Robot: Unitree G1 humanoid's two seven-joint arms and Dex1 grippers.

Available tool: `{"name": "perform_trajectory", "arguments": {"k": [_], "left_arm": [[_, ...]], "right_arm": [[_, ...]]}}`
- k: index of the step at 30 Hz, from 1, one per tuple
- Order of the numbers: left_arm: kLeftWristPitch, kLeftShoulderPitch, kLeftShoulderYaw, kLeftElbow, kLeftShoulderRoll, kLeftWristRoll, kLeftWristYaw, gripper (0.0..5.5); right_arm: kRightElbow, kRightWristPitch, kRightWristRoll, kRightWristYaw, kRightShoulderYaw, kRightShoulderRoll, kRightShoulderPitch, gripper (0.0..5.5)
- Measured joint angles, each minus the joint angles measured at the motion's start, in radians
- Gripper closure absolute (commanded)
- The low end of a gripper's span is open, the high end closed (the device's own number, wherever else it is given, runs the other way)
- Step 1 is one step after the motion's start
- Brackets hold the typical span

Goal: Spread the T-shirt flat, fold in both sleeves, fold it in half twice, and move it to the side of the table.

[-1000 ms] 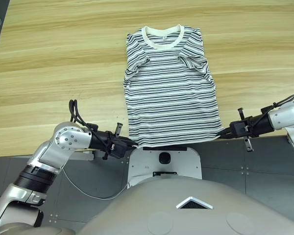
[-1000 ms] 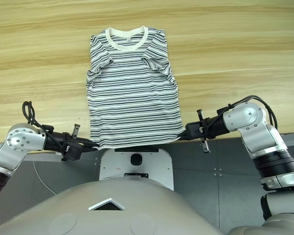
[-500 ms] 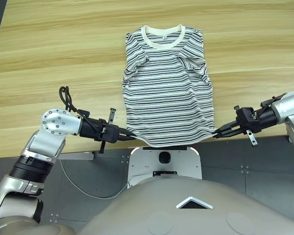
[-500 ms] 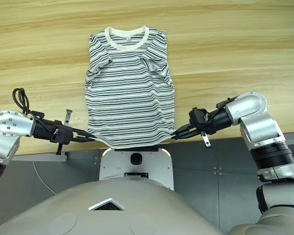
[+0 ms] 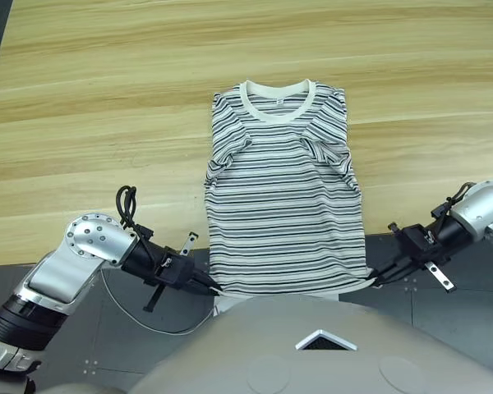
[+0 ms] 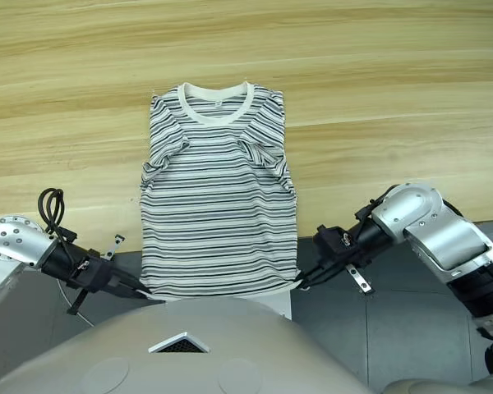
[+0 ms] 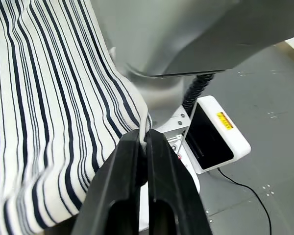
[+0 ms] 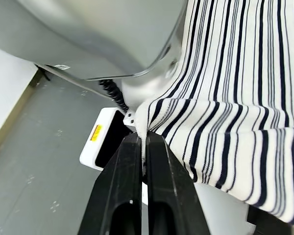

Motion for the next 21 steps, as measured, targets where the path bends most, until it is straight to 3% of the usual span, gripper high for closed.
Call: {"name": "perform_trajectory", "arguments": {"k": [2, 5, 12, 17, 21], "left_arm": [[0.014, 0.003, 0.001, -0.008, 0.002, -0.012, -0.005, 5.37], [0.09, -0.086, 0.043, 0.039, -0.06, -0.12, -0.005, 5.37], [0.289, -0.289, 0.203, 0.286, -0.257, -0.393, 0.002, 5.37], [0.285, -0.412, 0.295, 0.541, -0.44, -0.404, 0.052, 5.37], [0.214, -0.518, 0.377, 0.743, -0.57, -0.377, 0.154, 5.37]], "right_arm": [[-0.005, 0.0, 0.008, 0.0, 0.0, -0.001, 0.01, 5.4], [0.059, 0.024, 0.08, 0.002, -0.09, 0.078, -0.034, 5.4], [0.346, 0.118, 0.271, -0.066, -0.337, 0.378, -0.156, 5.4], [0.487, 0.095, 0.302, -0.219, -0.502, 0.584, -0.229, 5.4], [0.613, -0.038, 0.182, -0.351, -0.542, 0.716, -0.291, 5.4]]}}
